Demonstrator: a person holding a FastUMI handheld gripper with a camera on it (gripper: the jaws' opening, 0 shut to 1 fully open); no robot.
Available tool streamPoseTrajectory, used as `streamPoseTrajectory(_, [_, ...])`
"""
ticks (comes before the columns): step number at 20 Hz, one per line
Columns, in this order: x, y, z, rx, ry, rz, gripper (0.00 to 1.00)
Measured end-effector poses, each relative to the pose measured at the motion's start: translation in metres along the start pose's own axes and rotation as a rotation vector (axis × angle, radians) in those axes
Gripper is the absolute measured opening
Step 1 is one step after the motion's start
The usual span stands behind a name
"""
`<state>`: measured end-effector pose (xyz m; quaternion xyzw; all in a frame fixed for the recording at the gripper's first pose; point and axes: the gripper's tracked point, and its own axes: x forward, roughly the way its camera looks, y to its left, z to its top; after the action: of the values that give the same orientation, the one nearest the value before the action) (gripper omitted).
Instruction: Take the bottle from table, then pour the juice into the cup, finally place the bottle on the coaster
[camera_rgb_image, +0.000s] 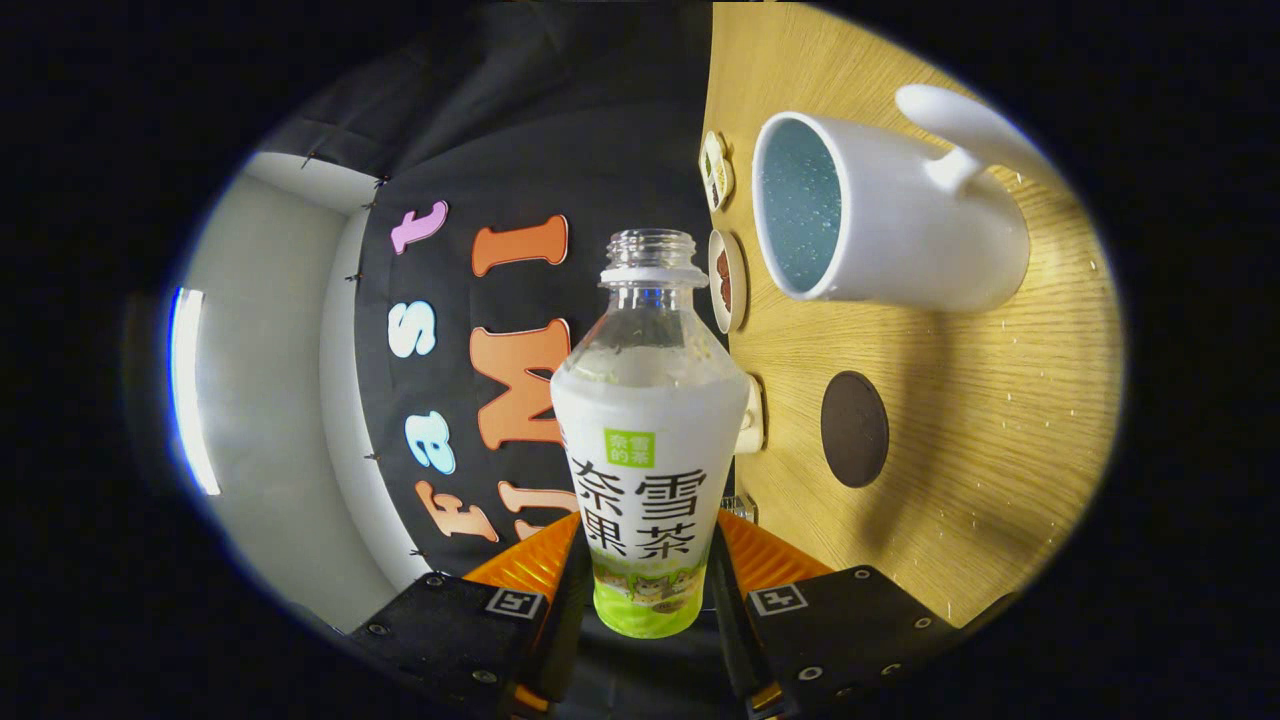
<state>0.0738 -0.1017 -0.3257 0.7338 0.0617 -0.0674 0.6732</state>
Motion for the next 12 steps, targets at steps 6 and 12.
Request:
streamPoseTrajectory(6, [0.001,0.002,0.006,0.041,-0.013,-0.006,0.6])
streamPoseTrajectory(12, [0.007,0.007,0.015,0.066,-0.03,-0.009,0.6])
